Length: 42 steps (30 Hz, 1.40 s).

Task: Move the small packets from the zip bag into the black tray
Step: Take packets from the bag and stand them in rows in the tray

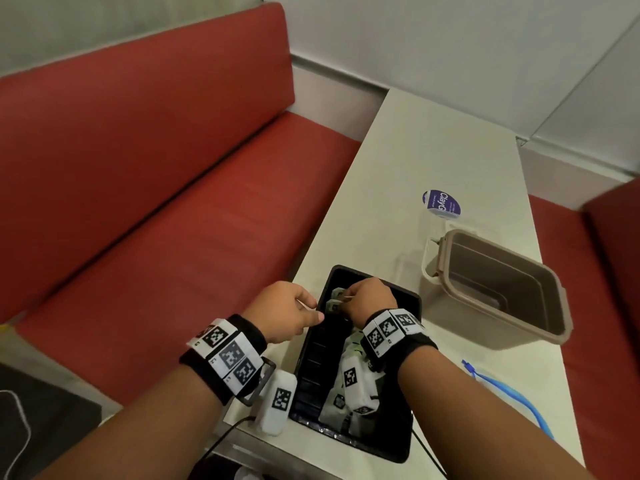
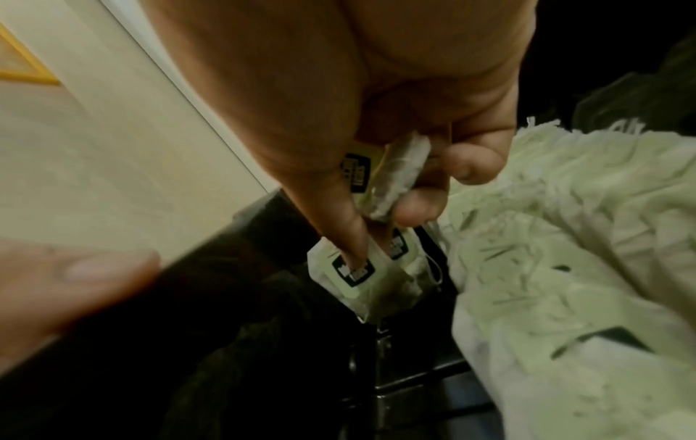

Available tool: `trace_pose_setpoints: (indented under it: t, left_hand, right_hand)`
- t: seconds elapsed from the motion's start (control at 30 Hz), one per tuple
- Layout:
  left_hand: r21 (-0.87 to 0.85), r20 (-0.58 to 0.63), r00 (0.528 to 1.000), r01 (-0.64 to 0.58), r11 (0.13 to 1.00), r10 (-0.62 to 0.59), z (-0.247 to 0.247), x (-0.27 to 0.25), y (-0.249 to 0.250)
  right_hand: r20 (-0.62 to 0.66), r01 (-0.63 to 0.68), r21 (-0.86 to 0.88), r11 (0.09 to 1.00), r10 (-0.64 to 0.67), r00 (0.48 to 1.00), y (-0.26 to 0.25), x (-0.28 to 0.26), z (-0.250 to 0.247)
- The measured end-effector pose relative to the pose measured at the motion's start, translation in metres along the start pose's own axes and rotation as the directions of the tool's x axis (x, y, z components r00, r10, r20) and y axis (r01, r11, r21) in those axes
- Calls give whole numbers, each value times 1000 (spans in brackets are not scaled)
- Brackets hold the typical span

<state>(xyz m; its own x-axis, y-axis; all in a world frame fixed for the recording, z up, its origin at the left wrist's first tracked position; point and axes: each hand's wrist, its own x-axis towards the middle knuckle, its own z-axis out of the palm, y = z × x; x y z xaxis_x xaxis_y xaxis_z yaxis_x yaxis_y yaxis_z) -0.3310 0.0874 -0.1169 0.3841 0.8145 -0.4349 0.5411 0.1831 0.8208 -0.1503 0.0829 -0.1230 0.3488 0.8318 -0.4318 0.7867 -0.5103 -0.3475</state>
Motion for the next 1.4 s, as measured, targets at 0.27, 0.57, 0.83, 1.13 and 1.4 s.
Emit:
trace_pose_setpoints:
  t: [0.27,0.57,0.83,1.13,1.4]
  left_hand:
    - [-38,90,995,46,998,-42,-2,8,-8]
    - [-29,91,995,31,999,-28,-2,8,-7]
    - [187,0,998,-66,980,67,-7,2,-1]
    - [134,-74,942,-316,939,327,0,-3,38]
    - [248,-59,934,-328,912,352,3,3,33]
  right_hand:
    - [-56,-115,-62,991,112,992,6,11,8]
    - [-89,-68,-24,997,66,994,5,2,2]
    - [-34,46,574,817,-32,999,16,-24,-22]
    - [-93,202,796,571,-214,972,20,-36,-21]
    - [-75,244,615,749,-253,965,25,-34,-29]
